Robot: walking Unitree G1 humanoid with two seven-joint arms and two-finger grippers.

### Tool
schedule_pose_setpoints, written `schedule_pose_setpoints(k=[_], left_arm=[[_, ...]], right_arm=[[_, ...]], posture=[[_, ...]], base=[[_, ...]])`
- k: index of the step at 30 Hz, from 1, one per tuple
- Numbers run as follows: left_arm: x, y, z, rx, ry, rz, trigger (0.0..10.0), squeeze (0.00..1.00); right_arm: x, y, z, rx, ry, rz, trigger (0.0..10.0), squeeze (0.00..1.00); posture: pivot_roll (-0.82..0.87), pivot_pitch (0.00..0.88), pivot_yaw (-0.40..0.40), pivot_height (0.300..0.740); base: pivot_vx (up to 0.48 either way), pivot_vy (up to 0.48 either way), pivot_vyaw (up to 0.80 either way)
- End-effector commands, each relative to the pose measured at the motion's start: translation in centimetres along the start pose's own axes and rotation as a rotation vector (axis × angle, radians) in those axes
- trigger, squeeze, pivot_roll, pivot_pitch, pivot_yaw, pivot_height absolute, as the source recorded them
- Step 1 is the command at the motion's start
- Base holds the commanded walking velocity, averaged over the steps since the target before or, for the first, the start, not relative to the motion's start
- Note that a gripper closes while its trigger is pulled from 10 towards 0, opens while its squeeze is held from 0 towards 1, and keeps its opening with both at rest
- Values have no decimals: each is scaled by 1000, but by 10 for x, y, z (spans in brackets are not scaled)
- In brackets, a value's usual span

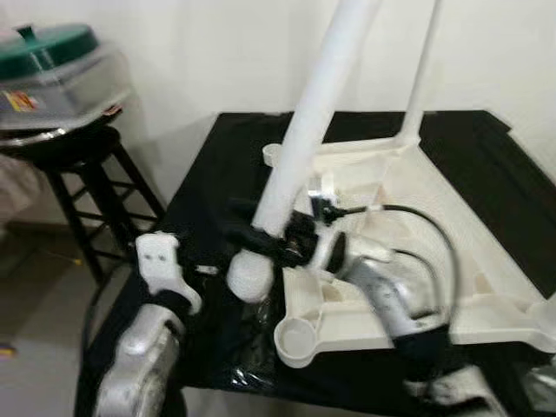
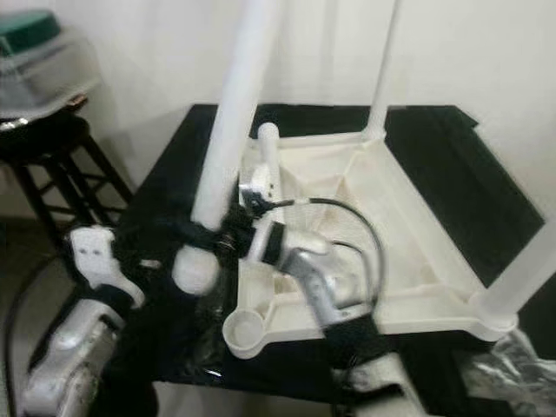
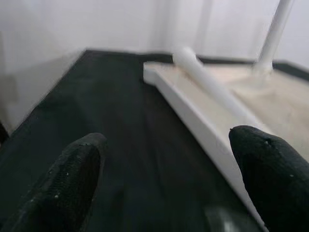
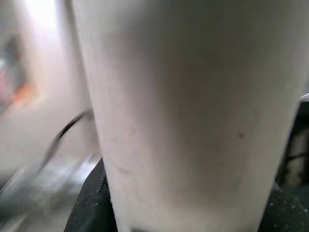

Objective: Building children table

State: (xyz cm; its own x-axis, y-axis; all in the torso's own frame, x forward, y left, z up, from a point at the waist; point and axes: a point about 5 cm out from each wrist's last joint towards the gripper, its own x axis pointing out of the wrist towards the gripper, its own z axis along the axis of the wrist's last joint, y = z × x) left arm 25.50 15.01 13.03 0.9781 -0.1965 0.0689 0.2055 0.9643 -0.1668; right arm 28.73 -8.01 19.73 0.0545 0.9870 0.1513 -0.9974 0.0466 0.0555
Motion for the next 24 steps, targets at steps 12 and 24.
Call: schedule_pose_setpoints(k=[12,24], left_arm=[[-49,24,-8,123,98,201,10000,0],[-84,10,7,162,126,93,10000,0]], right_arm=[[-13,10,-10,82,270,366,10000,0],[-21,9,4,91,320,468,10000,0]], posture=[[54,89,61,740],[121,224,115,740]], base=[[0,0,0],[0,0,0]])
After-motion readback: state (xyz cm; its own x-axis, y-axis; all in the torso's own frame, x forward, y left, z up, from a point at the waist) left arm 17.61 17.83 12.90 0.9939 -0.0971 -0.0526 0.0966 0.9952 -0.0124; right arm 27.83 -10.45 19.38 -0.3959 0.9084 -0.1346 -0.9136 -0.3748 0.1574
